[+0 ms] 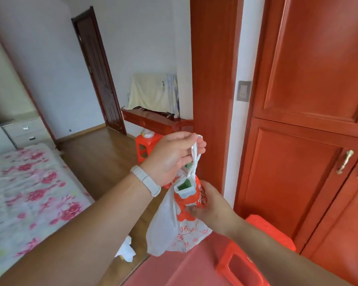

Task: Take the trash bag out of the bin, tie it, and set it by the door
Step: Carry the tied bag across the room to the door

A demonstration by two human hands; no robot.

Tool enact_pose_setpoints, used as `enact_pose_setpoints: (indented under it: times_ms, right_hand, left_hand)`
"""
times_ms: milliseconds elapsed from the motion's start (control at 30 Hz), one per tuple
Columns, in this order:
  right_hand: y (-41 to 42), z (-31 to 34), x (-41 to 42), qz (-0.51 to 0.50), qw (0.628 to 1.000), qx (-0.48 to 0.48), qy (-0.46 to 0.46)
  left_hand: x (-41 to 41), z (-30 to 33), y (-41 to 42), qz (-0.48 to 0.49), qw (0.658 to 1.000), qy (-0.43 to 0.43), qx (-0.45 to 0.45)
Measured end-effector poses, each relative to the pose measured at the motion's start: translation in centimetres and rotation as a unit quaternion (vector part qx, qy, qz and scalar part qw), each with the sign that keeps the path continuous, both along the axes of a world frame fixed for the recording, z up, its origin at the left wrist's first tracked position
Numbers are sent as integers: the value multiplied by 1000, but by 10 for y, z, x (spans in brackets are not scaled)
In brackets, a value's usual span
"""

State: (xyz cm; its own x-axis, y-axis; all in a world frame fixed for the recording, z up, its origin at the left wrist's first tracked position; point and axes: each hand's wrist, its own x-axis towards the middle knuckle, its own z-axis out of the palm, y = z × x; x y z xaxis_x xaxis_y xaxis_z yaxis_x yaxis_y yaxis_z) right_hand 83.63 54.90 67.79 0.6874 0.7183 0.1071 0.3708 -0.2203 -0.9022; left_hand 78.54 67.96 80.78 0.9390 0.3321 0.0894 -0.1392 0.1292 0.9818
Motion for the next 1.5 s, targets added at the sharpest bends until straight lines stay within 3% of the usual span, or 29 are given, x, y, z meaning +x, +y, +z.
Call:
enact_pose_setpoints:
  times_ms: [233, 500, 1167, 1500]
  right_hand:
    - [143, 25, 30, 0, 1000, 19, -5]
    - [266, 51, 61, 21, 998, 55, 0]
    - [492, 34, 212, 192, 975, 36, 102]
    - [601, 39, 299, 234, 969, 8, 75]
  left_hand:
    - [22, 20, 132, -9, 1000, -19, -7]
    - [40, 54, 236, 50, 998, -42, -1]
    - [168, 56, 456, 218, 975, -21, -19]
    - [247, 56, 557, 264, 964, -17, -36]
